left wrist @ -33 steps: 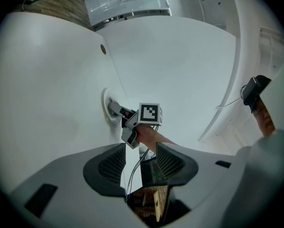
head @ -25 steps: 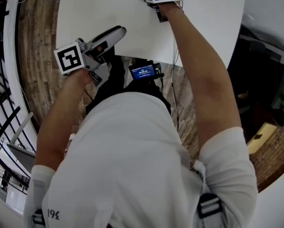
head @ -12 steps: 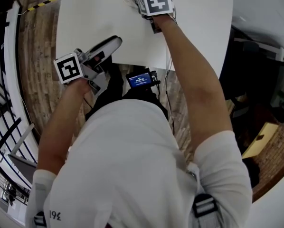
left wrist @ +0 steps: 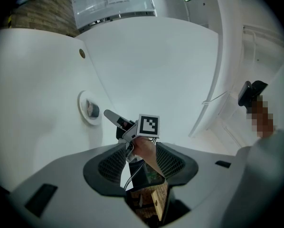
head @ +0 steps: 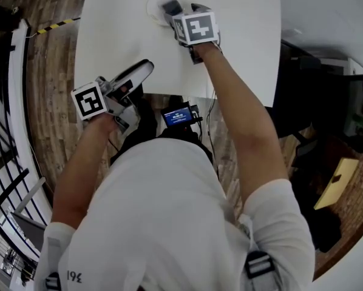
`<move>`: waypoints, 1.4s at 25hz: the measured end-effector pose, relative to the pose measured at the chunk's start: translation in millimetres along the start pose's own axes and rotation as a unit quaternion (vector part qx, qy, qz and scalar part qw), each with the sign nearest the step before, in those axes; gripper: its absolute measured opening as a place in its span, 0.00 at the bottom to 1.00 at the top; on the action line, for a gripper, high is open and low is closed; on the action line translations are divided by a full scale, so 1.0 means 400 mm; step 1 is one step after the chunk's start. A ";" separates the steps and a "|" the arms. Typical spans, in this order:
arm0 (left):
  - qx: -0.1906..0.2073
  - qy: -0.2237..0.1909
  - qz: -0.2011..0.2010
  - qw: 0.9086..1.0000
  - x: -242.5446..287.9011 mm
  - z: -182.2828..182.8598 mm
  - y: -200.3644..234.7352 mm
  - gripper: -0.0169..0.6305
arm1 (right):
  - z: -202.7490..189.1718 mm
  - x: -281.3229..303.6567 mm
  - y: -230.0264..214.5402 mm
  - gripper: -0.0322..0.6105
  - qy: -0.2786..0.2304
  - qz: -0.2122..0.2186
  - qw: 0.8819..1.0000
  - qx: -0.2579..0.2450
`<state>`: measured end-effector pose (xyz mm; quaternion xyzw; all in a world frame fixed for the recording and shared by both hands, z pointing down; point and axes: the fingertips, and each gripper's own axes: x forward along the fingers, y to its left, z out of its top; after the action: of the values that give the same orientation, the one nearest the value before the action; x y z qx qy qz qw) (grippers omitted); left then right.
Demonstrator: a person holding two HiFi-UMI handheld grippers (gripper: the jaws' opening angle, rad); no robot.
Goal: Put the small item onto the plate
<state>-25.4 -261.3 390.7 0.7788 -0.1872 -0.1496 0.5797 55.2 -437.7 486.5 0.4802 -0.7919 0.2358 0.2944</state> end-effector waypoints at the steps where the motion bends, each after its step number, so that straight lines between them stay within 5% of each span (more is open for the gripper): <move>1: 0.002 0.001 -0.003 1.000 0.000 -0.001 -0.006 0.33 | -0.001 -0.010 0.000 0.57 -0.001 -0.001 1.000 0.000; 17: 0.035 -0.011 -0.046 0.998 -0.020 -0.022 -0.140 0.33 | -0.014 -0.216 0.036 0.57 -0.067 0.027 0.996 0.054; 28: 0.061 -0.026 -0.084 0.994 -0.063 -0.012 -0.265 0.33 | -0.023 -0.380 0.089 0.57 -0.130 0.086 0.976 0.149; 35: 0.080 -0.025 -0.102 0.991 -0.090 -0.003 -0.325 0.33 | 0.012 -0.509 0.137 0.52 -0.175 0.113 0.964 0.167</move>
<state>-41.1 -210.2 267.1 0.8336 -0.1324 -0.2115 0.4928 79.1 -290.9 337.0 0.4634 -0.8296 0.3090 0.0385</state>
